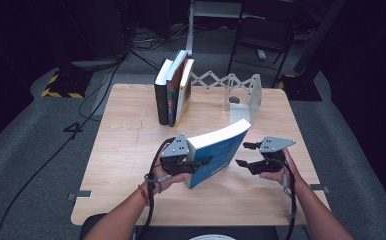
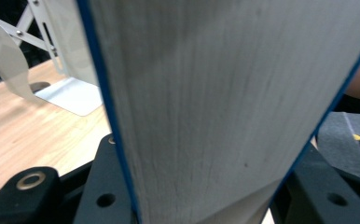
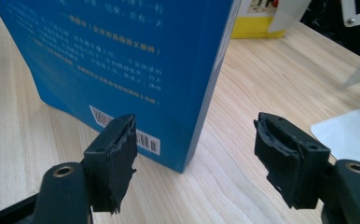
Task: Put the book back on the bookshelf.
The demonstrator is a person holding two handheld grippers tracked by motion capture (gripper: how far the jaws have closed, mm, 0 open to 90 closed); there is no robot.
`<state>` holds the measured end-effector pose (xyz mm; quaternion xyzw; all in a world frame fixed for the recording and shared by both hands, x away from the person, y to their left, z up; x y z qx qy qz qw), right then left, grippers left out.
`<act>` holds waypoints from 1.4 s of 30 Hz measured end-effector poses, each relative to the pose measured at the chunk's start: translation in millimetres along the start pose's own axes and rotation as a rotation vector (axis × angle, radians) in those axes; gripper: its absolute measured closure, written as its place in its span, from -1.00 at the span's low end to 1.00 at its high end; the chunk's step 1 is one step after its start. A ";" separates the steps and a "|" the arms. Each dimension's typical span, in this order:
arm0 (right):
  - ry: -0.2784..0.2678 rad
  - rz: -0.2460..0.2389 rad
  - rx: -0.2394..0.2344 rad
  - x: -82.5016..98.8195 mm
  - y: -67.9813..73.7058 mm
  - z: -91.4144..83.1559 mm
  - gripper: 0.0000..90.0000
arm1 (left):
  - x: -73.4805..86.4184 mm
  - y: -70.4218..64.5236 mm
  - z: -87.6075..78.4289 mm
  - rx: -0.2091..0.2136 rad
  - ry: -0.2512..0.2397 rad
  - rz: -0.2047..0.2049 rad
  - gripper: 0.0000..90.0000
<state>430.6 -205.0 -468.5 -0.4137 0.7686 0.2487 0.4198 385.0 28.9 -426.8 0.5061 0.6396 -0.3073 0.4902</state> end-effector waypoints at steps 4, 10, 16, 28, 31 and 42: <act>-0.004 0.001 -0.037 -5.3 3.6 5.5 -0.36 | 0.0 -1.9 -7.1 0.047 -0.001 -0.002 0.32; -0.005 -0.025 -0.074 -10.3 10.5 9.9 -0.38 | 3.7 -1.2 -13.9 0.066 0.019 0.004 0.31; 0.012 -0.042 -0.125 -15.2 11.5 19.9 -0.47 | 4.3 3.7 -18.0 0.096 0.034 0.012 0.31; -0.009 -0.087 -0.255 -20.8 26.2 30.3 -0.23 | 5.8 7.0 -21.5 0.091 0.062 0.063 0.28; -0.017 -0.079 -0.256 -20.0 25.0 28.7 -0.12 | 9.5 10.2 -25.6 0.050 0.071 0.067 0.18; -0.025 -0.103 -0.276 -18.0 38.5 10.1 0.04 | 38.4 3.7 -34.6 0.015 0.151 0.079 0.03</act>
Point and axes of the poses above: each handheld gripper's, and its own axes: z roughly forward along the jaws, x roughly out of its underside, y roughly to its left, the point moved 6 cm from there along z, roughly forward along the jaws, and after that the axes turned 9 degrees about z, right-handed, at the moved point
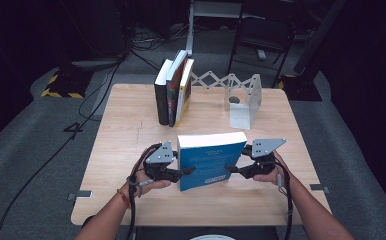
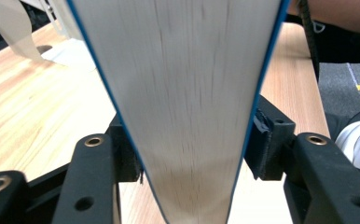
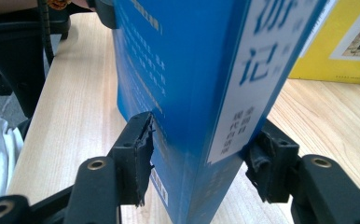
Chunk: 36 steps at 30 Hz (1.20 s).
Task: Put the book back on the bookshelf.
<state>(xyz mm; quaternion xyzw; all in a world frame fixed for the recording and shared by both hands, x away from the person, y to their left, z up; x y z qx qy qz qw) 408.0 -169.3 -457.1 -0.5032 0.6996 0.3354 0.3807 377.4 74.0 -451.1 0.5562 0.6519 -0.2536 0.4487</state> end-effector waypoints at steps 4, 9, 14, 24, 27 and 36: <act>0.002 -0.008 0.001 -0.1 6.1 -4.1 0.11 | 10.8 -1.2 -0.4 -0.007 0.038 -0.007 -0.05; -0.022 -0.009 -0.023 -5.1 13.3 -9.5 0.14 | 13.0 -2.8 -1.0 -0.017 0.038 0.010 -0.02; -0.070 -0.025 -0.037 -23.7 22.0 -16.8 0.13 | 10.8 -3.0 1.6 -0.018 0.031 0.001 -0.03; -0.065 -0.034 -0.003 -46.6 33.6 -21.8 0.30 | 4.8 5.6 12.3 -0.026 0.033 -0.019 -0.11; -0.052 -0.047 0.033 -46.2 38.2 -25.9 0.33 | 0.7 8.3 19.5 -0.008 0.035 -0.008 -0.14; -0.022 -0.014 0.094 -37.6 31.7 -49.5 0.33 | -13.5 14.6 44.8 0.030 0.039 0.025 -0.16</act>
Point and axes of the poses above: each handheld gripper's, and its own axes: z roughly forward along the jaws, x roughly out of its underside, y roughly to its left, the point moved 6 cm from there along z, roughly forward along the jaws, and after that the axes turned 9 degrees about z, right-handed, at the moved point
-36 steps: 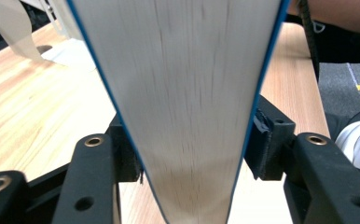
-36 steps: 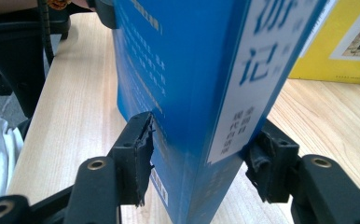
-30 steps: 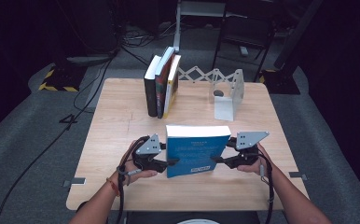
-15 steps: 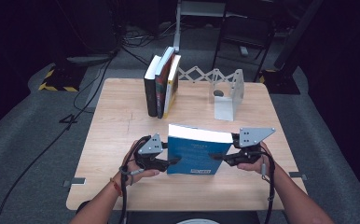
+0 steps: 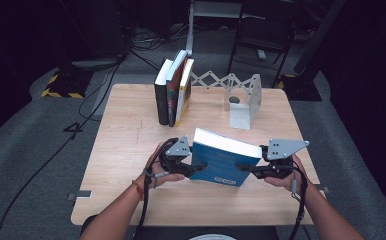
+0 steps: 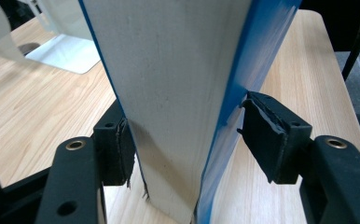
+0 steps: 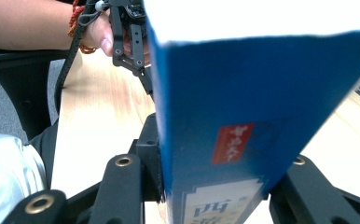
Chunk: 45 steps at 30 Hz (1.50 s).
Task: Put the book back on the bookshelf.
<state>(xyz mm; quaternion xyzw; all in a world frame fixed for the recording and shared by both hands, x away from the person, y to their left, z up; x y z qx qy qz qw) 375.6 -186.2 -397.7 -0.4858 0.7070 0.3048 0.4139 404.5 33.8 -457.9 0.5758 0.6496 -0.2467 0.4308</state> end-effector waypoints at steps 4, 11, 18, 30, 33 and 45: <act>-0.002 0.042 -0.014 -1.6 -3.4 -5.0 0.29 | -2.3 1.5 6.8 0.007 -0.014 -0.007 -0.19; 0.029 0.056 -0.040 -16.1 -2.4 -3.7 0.13 | -0.9 -0.6 5.9 -0.003 -0.008 -0.008 -0.22; 0.066 0.048 -0.058 -32.4 0.6 -2.7 0.16 | 1.5 -3.0 4.5 -0.005 -0.013 -0.022 -0.26; 0.123 0.040 -0.036 -41.2 2.7 -1.4 0.30 | 41.3 -6.1 -13.9 -0.056 0.139 -0.130 -0.44; 0.131 0.040 -0.027 -41.8 2.5 -1.5 0.30 | 62.7 -7.3 -22.5 -0.088 0.194 -0.172 -0.52; 0.162 0.033 0.011 -43.9 7.6 -2.0 0.34 | 112.5 1.6 -36.2 -0.146 0.305 -0.281 -0.58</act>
Point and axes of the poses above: each handheld gripper's, and its own axes: z roughly forward along the jaws, x roughly out of its underside, y roughly to its left, the point moved 6 cm from there along z, roughly forward along the jaws, and after that the axes turned 9 degrees about z, right-handed, at the moved point
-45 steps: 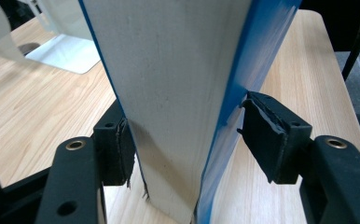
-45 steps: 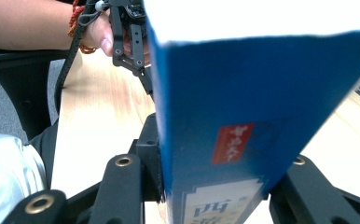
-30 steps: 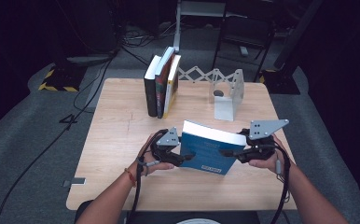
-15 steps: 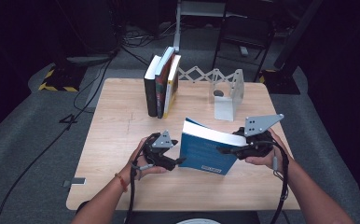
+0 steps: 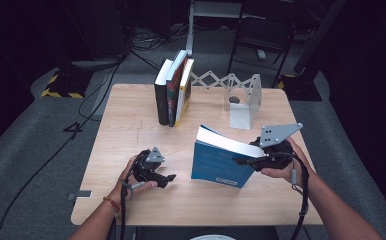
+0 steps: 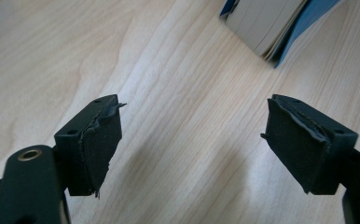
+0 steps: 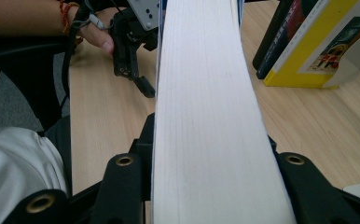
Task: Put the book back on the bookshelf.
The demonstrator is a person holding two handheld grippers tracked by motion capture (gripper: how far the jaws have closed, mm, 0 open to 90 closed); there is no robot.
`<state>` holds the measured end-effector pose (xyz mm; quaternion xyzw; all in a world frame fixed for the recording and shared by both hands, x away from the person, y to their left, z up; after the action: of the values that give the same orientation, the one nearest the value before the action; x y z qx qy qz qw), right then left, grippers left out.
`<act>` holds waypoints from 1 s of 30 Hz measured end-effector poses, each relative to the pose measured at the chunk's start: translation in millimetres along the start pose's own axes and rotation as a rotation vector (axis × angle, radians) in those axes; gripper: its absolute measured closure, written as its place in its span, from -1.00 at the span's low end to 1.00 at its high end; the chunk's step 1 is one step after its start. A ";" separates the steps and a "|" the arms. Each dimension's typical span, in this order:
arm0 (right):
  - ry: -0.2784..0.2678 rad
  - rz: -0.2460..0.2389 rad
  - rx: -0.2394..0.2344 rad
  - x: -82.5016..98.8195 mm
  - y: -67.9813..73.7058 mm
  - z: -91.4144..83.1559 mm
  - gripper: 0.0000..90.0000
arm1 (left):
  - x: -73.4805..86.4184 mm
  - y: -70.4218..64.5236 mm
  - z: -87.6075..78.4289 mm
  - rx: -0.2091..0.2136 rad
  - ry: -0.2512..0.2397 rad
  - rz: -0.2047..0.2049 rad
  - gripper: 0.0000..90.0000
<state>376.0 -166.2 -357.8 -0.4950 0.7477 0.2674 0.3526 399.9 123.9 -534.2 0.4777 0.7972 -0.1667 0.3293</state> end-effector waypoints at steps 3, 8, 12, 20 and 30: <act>0.009 -0.003 0.003 -0.5 1.2 -0.1 0.35 | 8.3 3.1 5.3 0.010 0.032 -0.003 -0.60; 0.007 0.044 0.013 -1.4 -3.4 -1.2 0.35 | 10.8 4.8 8.2 -0.010 -0.007 0.010 -0.68; 0.014 0.068 0.048 -2.6 -8.0 -7.1 0.35 | 10.9 3.7 9.0 -0.022 0.005 0.037 -0.71; 0.033 0.100 0.109 -10.9 -17.2 -20.2 0.36 | 10.9 3.8 9.0 -0.022 0.004 0.037 -0.71; 0.052 0.137 0.206 -8.8 -35.6 -42.3 0.36 | 10.9 3.8 9.0 -0.022 0.005 0.037 -0.71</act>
<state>400.3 -206.1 -326.9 -0.4105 0.8124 0.1996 0.3630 402.9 127.6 -548.0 0.4890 0.7909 -0.1506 0.3356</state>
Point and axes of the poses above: each handheld gripper's, and its own axes: z roughly forward along the jaws, x roughly out of its underside, y roughly to its left, the point moved 6 cm from there along z, roughly forward along the jaws, and after that the axes turned 9 degrees about z, right-handed, at the moved point
